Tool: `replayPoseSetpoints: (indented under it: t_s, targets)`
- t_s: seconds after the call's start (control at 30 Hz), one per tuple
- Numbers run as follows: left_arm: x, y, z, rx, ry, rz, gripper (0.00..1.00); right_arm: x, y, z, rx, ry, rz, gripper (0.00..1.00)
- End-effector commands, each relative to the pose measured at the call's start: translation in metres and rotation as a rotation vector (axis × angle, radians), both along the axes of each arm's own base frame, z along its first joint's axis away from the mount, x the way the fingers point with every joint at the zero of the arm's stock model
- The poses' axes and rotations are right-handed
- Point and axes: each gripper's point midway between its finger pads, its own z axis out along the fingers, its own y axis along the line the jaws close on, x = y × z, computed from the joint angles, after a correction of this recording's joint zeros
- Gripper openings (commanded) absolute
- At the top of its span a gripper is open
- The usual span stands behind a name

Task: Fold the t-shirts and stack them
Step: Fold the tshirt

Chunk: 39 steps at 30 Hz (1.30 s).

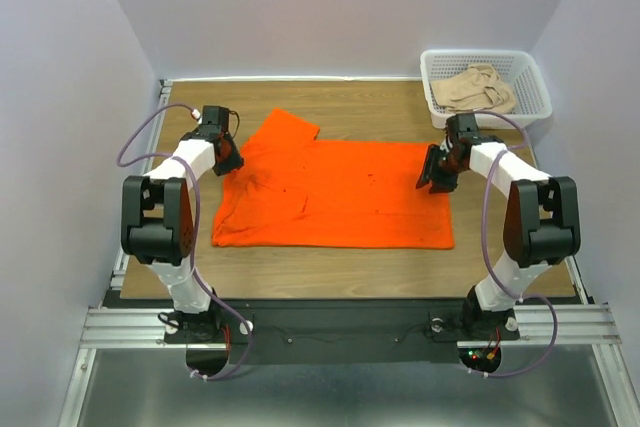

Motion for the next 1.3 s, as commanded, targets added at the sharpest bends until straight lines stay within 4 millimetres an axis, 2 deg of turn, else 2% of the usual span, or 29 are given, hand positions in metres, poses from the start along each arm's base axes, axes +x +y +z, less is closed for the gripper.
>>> replayPoseSetpoints:
  t_s: [0.0,0.03,0.1,0.13,0.33,0.4,0.43,0.53,0.6,0.67,0.7,0.77,0.83,0.9,0.93,1.0,1.03,1.07,1.13,1.2,1.23,1.27]
  targets:
    - [0.005,0.002,-0.003,0.021,0.011,-0.025,0.38,0.026,0.002,0.003,0.002,-0.064,-0.013,0.48]
    - [-0.003,0.005,-0.015,0.024,0.051,-0.007,0.38,0.024,0.002,-0.005,0.002,-0.042,-0.016,0.48]
    - [-0.013,0.008,-0.026,0.015,0.076,0.023,0.38,0.018,0.003,-0.014,0.007,-0.013,-0.016,0.48]
    - [-0.026,0.010,-0.039,0.011,0.110,0.035,0.38,0.015,0.004,-0.019,0.009,0.003,-0.013,0.48]
    - [-0.064,0.027,-0.060,-0.006,0.160,0.112,0.38,-0.015,0.004,-0.043,0.001,0.089,-0.003,0.48]
    - [-0.070,0.029,-0.055,-0.011,0.147,0.126,0.38,-0.025,0.007,-0.048,0.005,0.116,0.001,0.48]
    - [-0.078,0.030,-0.059,-0.011,0.164,0.131,0.38,-0.034,0.008,-0.052,0.006,0.134,0.000,0.48]
    - [-0.092,0.043,-0.056,-0.014,0.163,0.186,0.38,-0.044,0.018,-0.049,0.022,0.139,0.013,0.48]
    - [-0.100,0.046,-0.051,-0.021,0.147,0.204,0.38,-0.047,0.021,-0.046,0.026,0.134,0.021,0.48]
    - [-0.103,0.048,-0.042,-0.023,0.125,0.213,0.38,-0.041,0.020,-0.036,0.015,0.103,0.019,0.48]
    - [-0.099,0.048,-0.036,-0.024,0.108,0.213,0.38,-0.036,0.019,-0.030,0.008,0.082,0.030,0.48]
    - [-0.095,0.051,-0.023,-0.014,0.076,0.207,0.45,-0.027,0.017,-0.017,-0.005,0.045,0.040,0.49]
    - [-0.078,0.056,-0.001,0.008,0.008,0.194,0.50,-0.006,0.017,0.004,-0.022,-0.029,0.060,0.49]
    - [-0.057,0.060,0.020,0.047,-0.074,0.147,0.60,0.009,0.009,0.017,-0.075,-0.081,0.062,0.49]
    - [-0.042,0.060,0.037,0.052,-0.129,0.124,0.66,0.024,0.006,0.031,-0.091,-0.125,0.060,0.49]
    - [-0.018,0.057,0.050,0.063,-0.184,0.059,0.74,0.038,-0.004,0.040,-0.155,-0.165,0.059,0.50]
    - [-0.009,0.053,0.054,0.081,-0.196,0.006,0.76,0.044,-0.009,0.039,-0.175,-0.168,0.055,0.50]
    - [0.008,0.050,0.059,0.091,-0.213,-0.025,0.77,0.055,-0.014,0.047,-0.202,-0.194,0.044,0.52]
    - [0.035,0.040,0.064,0.104,-0.231,-0.109,0.79,0.068,-0.018,0.049,-0.213,-0.207,0.043,0.54]
    - [0.051,0.035,0.063,0.105,-0.238,-0.159,0.78,0.077,-0.026,0.049,-0.250,-0.211,0.024,0.54]
    - [0.064,0.023,0.072,0.080,-0.266,-0.205,0.77,0.081,-0.029,0.050,-0.257,-0.215,0.015,0.54]
    - [0.071,0.019,0.059,0.080,-0.241,-0.247,0.76,0.088,-0.030,0.050,-0.268,-0.223,0.013,0.54]
